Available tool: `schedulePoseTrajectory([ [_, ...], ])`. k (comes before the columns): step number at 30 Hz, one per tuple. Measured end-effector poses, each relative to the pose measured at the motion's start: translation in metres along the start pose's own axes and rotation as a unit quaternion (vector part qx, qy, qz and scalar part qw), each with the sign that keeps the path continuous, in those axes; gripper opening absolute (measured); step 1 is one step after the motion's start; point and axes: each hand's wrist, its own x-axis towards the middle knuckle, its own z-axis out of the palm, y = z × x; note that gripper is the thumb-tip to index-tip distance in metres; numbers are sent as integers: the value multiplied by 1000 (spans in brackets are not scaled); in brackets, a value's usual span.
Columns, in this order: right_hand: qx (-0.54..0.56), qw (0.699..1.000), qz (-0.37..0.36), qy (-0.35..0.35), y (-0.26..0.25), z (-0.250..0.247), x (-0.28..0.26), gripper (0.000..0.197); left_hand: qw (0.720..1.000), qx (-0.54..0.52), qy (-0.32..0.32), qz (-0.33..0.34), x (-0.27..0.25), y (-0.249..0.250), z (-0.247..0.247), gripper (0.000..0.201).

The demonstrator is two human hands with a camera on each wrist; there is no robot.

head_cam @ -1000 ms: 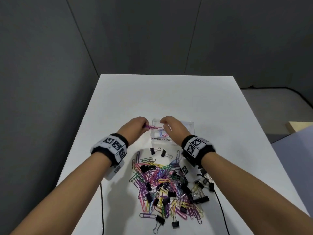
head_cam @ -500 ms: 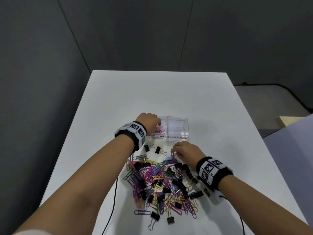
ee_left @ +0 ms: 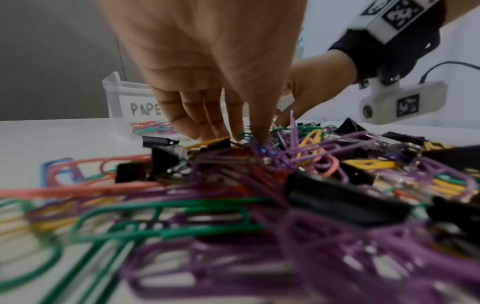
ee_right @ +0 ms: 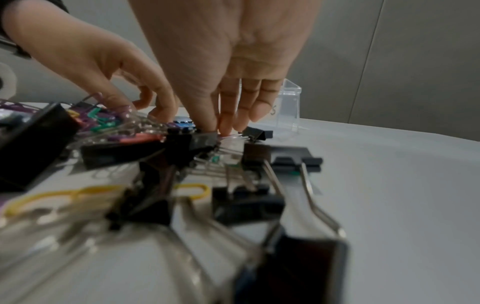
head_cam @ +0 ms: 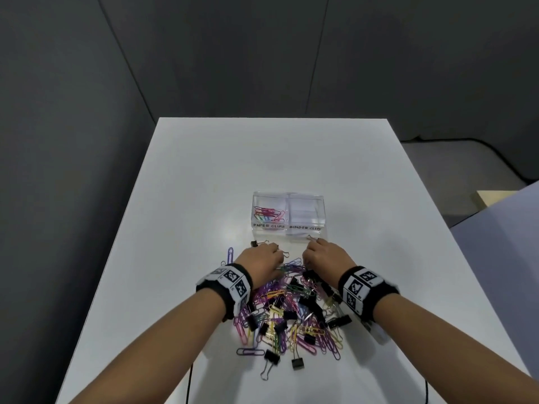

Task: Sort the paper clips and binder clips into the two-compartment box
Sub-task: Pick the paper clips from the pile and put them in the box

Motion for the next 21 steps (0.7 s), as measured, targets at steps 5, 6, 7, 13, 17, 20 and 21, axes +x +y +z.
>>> schedulePoseTrajectory([
  [5,55,998,33,27,3,1,-9,10,999,-41,8,-16,-12,-17,5,39],
  [6,70,996,44,20,2,-1,-10,4,999,-43,3,-19,-14,-19,5,40],
  [7,76,995,60,-4,2,-4,-9,11,999,-43,-1,-23,-15,-19,6,41],
  [13,141,979,127,-80,2,-13,0,16,991,-110,-13,-82,-6,-8,1,30],
  [17,170,969,146,-103,3,-15,2,16,983,-143,-51,-103,4,-6,-7,28],
  [20,182,966,154,-104,3,-14,3,15,980,-145,-71,-113,7,-6,-9,28],
  [21,184,965,154,-104,2,-15,4,14,980,-142,-77,-117,8,-6,-8,27],
])
